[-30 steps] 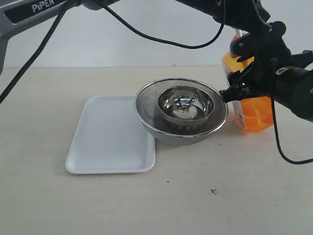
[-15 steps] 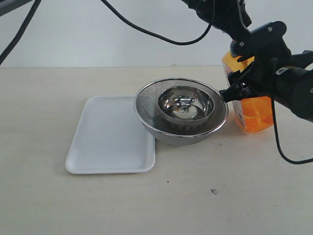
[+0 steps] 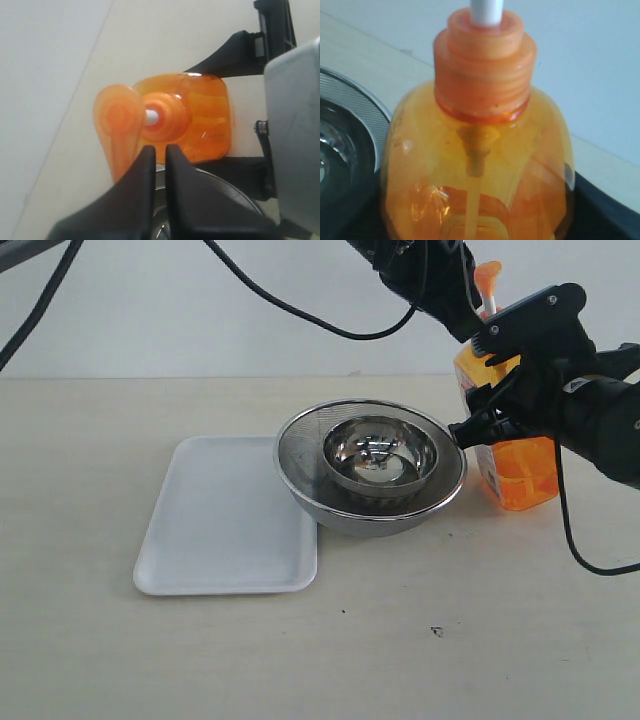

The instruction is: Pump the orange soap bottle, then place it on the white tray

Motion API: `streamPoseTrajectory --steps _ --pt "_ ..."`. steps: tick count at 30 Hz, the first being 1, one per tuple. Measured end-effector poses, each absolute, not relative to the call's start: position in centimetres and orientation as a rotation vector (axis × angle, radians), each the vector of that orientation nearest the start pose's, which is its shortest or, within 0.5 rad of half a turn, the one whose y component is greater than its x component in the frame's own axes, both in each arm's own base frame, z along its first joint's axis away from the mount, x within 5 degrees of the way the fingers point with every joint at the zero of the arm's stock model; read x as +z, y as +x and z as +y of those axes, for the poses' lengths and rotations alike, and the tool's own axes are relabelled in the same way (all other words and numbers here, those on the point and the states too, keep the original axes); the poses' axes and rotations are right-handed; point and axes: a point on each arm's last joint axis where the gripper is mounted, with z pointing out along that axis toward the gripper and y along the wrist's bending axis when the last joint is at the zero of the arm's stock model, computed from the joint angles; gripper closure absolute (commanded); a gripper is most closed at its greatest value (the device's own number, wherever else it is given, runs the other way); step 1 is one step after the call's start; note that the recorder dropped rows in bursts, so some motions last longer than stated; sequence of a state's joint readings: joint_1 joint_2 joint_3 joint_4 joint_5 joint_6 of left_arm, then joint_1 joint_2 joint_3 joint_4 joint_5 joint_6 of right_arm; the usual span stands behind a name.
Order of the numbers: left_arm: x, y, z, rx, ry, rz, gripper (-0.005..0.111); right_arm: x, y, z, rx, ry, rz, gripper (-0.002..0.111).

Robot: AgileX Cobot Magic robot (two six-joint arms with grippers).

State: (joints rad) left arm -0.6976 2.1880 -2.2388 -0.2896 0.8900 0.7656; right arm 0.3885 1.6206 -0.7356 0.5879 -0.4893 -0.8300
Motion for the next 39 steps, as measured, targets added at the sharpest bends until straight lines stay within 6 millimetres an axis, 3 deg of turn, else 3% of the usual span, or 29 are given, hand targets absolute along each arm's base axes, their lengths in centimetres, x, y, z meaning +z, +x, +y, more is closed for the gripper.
streamPoseTrajectory --steps 31,39 --pt "32.7 37.7 -33.9 -0.289 1.439 1.805 0.102 20.6 31.0 10.1 -0.193 -0.482 1.882 0.108" --pt "34.2 37.2 -33.4 -0.285 1.424 1.782 0.102 20.6 31.0 10.1 -0.190 -0.473 1.882 0.108"
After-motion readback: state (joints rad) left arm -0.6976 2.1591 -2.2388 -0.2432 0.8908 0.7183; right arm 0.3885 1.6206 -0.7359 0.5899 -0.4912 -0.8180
